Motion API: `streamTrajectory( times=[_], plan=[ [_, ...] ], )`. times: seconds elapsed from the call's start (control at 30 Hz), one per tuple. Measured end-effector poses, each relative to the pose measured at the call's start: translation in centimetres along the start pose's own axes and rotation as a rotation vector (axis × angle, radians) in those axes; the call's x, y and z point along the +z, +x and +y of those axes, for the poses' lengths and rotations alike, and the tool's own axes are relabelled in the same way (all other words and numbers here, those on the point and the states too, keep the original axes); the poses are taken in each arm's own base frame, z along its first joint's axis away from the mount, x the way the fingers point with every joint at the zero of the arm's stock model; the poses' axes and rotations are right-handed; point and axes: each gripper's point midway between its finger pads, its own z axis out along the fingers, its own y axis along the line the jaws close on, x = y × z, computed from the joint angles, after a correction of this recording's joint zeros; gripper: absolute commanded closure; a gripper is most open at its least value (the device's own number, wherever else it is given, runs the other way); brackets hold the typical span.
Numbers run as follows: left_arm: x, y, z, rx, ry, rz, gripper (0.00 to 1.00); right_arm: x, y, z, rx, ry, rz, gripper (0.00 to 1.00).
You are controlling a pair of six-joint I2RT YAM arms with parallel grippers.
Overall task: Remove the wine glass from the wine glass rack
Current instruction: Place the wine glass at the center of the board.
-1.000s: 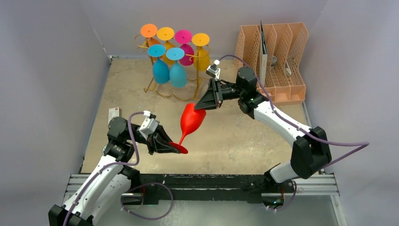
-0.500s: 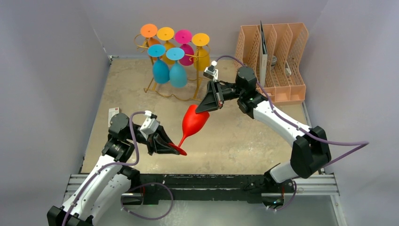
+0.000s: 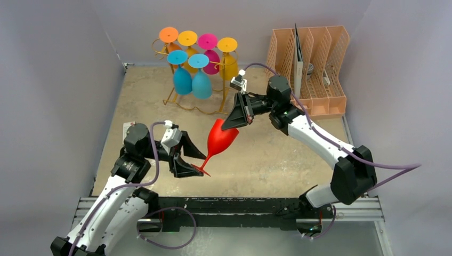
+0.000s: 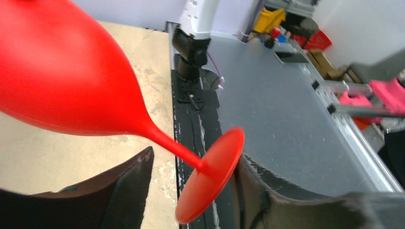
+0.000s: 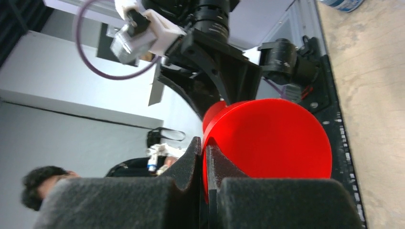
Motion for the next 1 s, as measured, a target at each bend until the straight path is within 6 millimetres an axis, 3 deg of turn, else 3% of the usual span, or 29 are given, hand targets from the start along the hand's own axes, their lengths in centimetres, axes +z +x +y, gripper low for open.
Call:
streamTrajectory(
  times=[0.1, 0.43, 0.53, 0.6, 0.83, 1.0],
  plan=[
    [-0.2, -0.3, 0.5, 0.003, -0.066, 0.004, 0.28, 0.0, 0.4, -0.4, -0.012, 0.034, -0.019, 1.00],
    [-2.4, 0.3, 3.8, -0.002, -0.427, 0.005, 0.21, -2.4, 1.6, -0.7, -0.287, 0.329, -0.171, 1.00],
    [-3.7, -0.4, 5.0, 0.026, -0.565, -0.027, 0.14, -3.4, 1.8, -2.4, -0.307, 0.448, -0.197, 1.00],
    [-4.7, -0.6, 5.7, 0.020, -0.660, -0.048, 0.01, -4.3, 1.9, -4.0, -0.304, 0.548, -0.215, 1.00],
    [-8.3, 0.4, 8.1, -0.064, -0.946, -0.071, 0.00, -10.4, 1.4, -9.8, -0.272, 0.997, -0.317, 1.00],
    [-10.6, 1.9, 10.2, -0.129, -1.110, -0.019, 0.00, -14.3, 0.8, -12.5, -0.253, 1.242, -0.372, 1.00]
  ],
)
